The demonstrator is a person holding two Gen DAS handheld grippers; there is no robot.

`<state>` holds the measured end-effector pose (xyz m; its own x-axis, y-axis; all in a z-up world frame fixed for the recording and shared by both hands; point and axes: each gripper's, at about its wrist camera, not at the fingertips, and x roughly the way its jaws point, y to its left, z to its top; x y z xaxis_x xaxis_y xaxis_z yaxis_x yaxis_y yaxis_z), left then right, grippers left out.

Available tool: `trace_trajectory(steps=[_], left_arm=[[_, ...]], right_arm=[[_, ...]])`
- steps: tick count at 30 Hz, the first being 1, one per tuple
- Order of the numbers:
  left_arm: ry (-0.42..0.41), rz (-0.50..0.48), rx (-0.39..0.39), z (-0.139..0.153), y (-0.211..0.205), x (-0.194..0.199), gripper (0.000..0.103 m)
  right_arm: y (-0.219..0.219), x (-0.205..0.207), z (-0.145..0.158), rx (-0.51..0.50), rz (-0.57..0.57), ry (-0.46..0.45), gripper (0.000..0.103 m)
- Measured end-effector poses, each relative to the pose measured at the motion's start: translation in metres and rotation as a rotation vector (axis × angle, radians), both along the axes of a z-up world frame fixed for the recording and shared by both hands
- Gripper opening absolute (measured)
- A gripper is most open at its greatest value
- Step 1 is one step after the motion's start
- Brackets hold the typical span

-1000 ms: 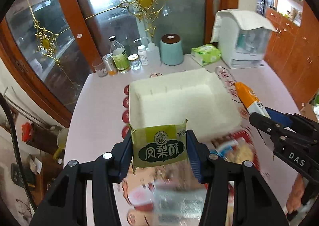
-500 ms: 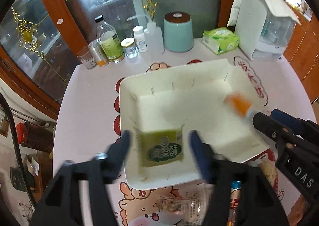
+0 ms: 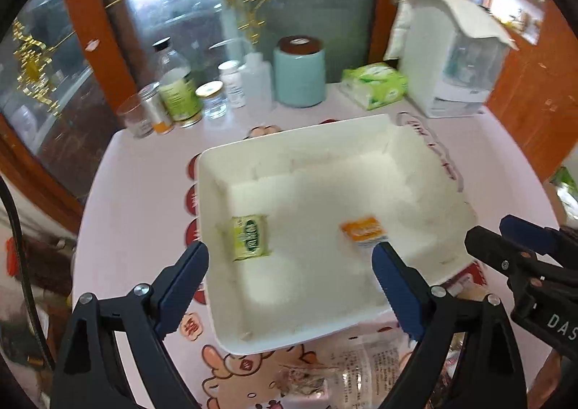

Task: Organize snacks
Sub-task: 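Carry both snacks into the white tray and open both tools, then grasp the red Cookies pack with left tool while right tool grasps brown biscuit pack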

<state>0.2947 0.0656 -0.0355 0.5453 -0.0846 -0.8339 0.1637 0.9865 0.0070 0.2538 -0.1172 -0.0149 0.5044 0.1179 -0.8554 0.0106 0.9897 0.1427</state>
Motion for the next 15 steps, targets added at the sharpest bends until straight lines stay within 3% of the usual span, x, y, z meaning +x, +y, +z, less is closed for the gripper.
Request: trace_trajectory(steps=[3,7,15], left_arm=[[0.005,-0.043,-0.054,0.005,-0.002,-0.009,0.089],[-0.002,-0.030,-0.136,0.021,0.007,-0.028,0.089],[-0.095,0.037,-0.131,0.068,0.027,-0.091,0.089]], right_arm=[[-0.002,-0.016,0.012,-0.024,-0.001,-0.015,0.057],[-0.006,-0.041,0.029,-0.031,0.011,-0.046,0.057],[-0.008,-0.095,0.049,-0.052,0.125,-0.093,0.057]])
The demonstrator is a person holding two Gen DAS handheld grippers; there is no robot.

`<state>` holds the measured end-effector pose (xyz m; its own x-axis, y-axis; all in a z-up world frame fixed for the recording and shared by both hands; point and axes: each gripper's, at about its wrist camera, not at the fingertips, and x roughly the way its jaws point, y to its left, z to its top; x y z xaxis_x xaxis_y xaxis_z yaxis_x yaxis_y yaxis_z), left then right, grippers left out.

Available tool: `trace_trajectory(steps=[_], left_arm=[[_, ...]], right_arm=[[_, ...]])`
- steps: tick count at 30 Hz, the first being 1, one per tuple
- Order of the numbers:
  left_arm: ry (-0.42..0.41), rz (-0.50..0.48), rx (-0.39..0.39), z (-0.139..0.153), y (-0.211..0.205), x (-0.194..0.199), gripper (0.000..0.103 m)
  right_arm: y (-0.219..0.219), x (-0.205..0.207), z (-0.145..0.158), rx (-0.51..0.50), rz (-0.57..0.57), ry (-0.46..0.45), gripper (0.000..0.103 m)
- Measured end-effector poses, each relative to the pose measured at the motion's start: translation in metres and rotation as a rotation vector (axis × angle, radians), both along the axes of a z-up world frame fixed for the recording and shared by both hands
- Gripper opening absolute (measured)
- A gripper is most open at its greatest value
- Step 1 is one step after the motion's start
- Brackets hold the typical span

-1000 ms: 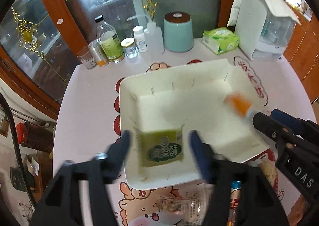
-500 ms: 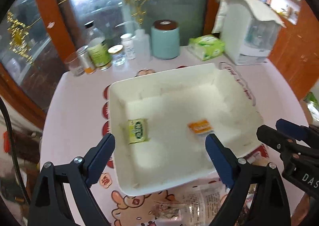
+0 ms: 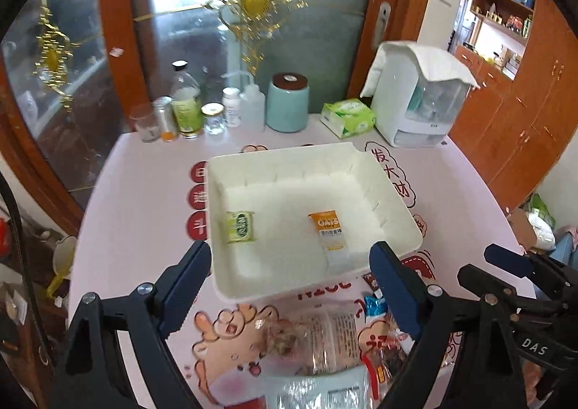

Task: Organize snacks
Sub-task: 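Grasp the red Cookies pack with left tool while right tool grasps brown biscuit pack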

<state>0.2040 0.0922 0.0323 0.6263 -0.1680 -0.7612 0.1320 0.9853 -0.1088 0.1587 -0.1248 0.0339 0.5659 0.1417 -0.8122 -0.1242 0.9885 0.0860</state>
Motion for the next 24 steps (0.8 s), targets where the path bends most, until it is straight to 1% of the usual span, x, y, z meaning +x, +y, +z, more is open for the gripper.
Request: trace_trajectory(steps=[5,9,12,15,18,20,24], left_arm=[[0.006,0.016,-0.032,0.009,0.003,-0.051,0.089],[-0.017,0.021,-0.011,0.008,-0.005,-0.101,0.089],[-0.024,0.009,0.016,0.000,-0.016,-0.138,0.089],[-0.017,0.001,0.041,-0.015,-0.030,-0.174,0.089],[0.012,-0.006,0.056,-0.039,-0.044,-0.204,0.090],[0.062,-0.004,0.051,-0.061,-0.052,-0.219,0.090],[0.187,0.022,0.016,-0.110,-0.066,-0.238,0.090]], right_arm=[[-0.006,-0.040,0.007,-0.007,0.058,-0.015,0.057],[-0.018,-0.073,0.007,-0.002,0.086,-0.023,0.057],[-0.028,-0.096,0.001,-0.003,0.095,-0.019,0.057],[-0.039,-0.123,-0.011,0.011,0.113,-0.002,0.057],[-0.045,-0.147,-0.027,0.021,0.152,0.015,0.057],[-0.049,-0.160,-0.043,0.022,0.177,0.043,0.057],[-0.058,-0.177,-0.081,0.031,0.198,0.124,0.057]])
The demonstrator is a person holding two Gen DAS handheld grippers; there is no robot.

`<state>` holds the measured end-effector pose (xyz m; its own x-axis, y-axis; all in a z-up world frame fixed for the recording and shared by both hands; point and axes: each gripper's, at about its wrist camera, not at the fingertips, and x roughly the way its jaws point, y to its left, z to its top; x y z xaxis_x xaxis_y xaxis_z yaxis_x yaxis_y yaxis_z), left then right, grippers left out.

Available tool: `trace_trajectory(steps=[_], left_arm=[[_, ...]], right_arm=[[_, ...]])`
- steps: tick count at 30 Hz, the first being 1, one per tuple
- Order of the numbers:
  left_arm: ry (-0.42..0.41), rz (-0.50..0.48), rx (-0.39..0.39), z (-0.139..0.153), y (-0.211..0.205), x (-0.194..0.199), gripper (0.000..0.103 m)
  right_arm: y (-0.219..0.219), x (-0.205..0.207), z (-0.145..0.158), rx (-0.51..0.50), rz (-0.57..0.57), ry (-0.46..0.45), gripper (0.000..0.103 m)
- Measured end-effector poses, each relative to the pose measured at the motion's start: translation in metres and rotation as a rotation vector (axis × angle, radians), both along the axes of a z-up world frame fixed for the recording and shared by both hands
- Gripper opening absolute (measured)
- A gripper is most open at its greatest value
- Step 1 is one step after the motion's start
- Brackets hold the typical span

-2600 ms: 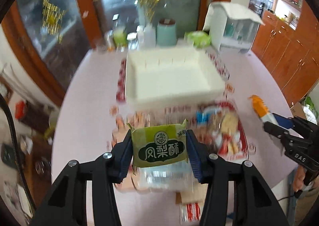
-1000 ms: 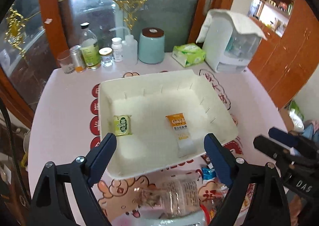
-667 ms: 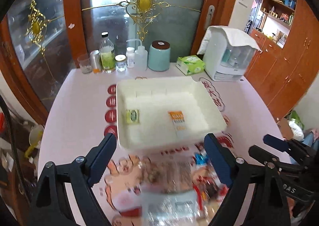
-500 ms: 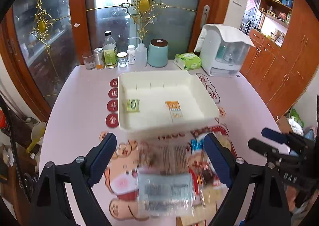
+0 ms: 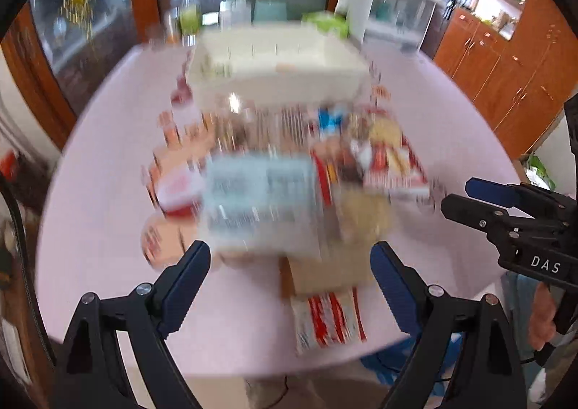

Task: Organize snacks
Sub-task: 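Grasp the red Cookies pack with left tool while right tool grasps brown biscuit pack, then carry both packs into the white tray and release them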

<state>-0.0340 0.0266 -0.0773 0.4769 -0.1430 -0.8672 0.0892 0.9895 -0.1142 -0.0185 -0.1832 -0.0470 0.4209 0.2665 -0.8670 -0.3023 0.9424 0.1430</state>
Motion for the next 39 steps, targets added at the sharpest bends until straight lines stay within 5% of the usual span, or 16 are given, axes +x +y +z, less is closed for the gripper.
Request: trace_trajectory(steps=[7,14,17,24,29,39], left_arm=[[0.166,0.052,0.002,-0.077,-0.026,-0.016,0.090],[0.222,0.094,0.056,-0.126,-0.045,-0.025,0.090],[0.201,0.125,0.041,-0.127,-0.041,-0.030,0.089],[0.152,0.185,-0.041,-0.120,-0.009,-0.043,0.050],[0.152,0.241,-0.063,-0.119,0.017,-0.054,0.049],[0.141,0.307,-0.097,-0.117,0.063,-0.062,0.049]], right_arm=[[-0.012,-0.014,-0.055,-0.003,-0.025,0.103,0.057],[-0.012,-0.019,-0.073,0.005,-0.012,0.119,0.057],[-0.007,-0.021,-0.078,-0.003,0.013,0.122,0.057],[0.021,-0.025,-0.090,-0.025,0.167,0.120,0.057],[0.057,-0.023,-0.093,-0.058,0.333,0.089,0.057],[0.111,-0.012,-0.117,-0.287,0.698,-0.013,0.061]])
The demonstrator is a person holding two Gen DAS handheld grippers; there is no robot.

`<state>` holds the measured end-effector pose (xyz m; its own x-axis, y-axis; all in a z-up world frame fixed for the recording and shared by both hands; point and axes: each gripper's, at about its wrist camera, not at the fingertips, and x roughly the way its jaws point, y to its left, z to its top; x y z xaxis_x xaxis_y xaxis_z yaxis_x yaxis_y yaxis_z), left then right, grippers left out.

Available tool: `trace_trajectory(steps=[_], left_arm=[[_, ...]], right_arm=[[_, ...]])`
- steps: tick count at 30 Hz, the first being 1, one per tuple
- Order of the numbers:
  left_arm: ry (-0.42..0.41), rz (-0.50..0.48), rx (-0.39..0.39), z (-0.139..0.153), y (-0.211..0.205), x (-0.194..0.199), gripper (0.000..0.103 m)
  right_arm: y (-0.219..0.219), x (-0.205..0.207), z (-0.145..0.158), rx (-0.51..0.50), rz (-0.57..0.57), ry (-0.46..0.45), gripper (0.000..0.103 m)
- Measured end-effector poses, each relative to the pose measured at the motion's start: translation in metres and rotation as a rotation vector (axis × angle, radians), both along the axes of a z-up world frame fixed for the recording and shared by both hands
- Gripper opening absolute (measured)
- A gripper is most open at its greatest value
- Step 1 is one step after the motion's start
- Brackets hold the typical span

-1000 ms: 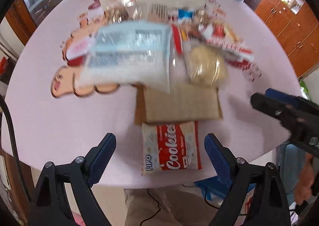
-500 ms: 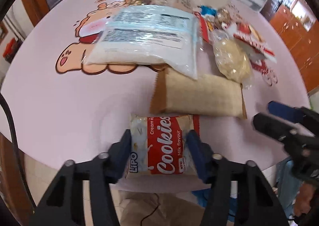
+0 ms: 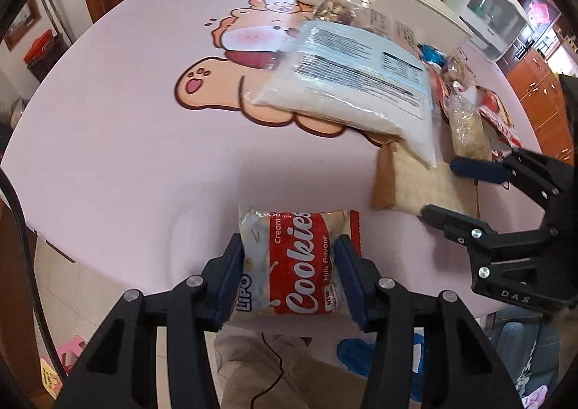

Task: Organize snacks
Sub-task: 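Carry both packs into the white tray and release them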

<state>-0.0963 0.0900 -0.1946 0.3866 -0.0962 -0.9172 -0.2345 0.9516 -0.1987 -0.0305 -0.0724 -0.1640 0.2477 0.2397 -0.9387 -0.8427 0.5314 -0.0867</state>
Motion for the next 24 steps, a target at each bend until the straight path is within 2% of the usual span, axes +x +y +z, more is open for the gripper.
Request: trace_trajectory(steps=[5,8,12,16,20,24], left_arm=[[-0.004,0.002,-0.042,-0.001,0.010,-0.004,0.048],[-0.010,-0.003,-0.064,-0.002,0.014,-0.003,0.048],[-0.033,-0.004,-0.067,0.005,0.016,-0.002,0.048],[-0.057,-0.007,-0.056,0.016,0.019,0.003,0.048],[-0.075,-0.011,-0.059,0.024,0.018,0.008,0.048],[-0.097,-0.023,-0.052,0.037,0.012,0.015,0.048]], right_arm=[[0.011,0.008,-0.010,-0.045,0.100,0.018,0.074],[0.016,0.022,-0.015,-0.029,0.078,0.123,0.077],[0.019,0.013,-0.015,-0.017,0.116,0.140,0.063],[0.019,0.006,-0.013,0.021,0.123,0.180,0.059],[0.013,-0.006,-0.005,0.050,0.126,0.166,0.059],[-0.002,-0.013,0.015,0.098,0.119,0.143,0.057]])
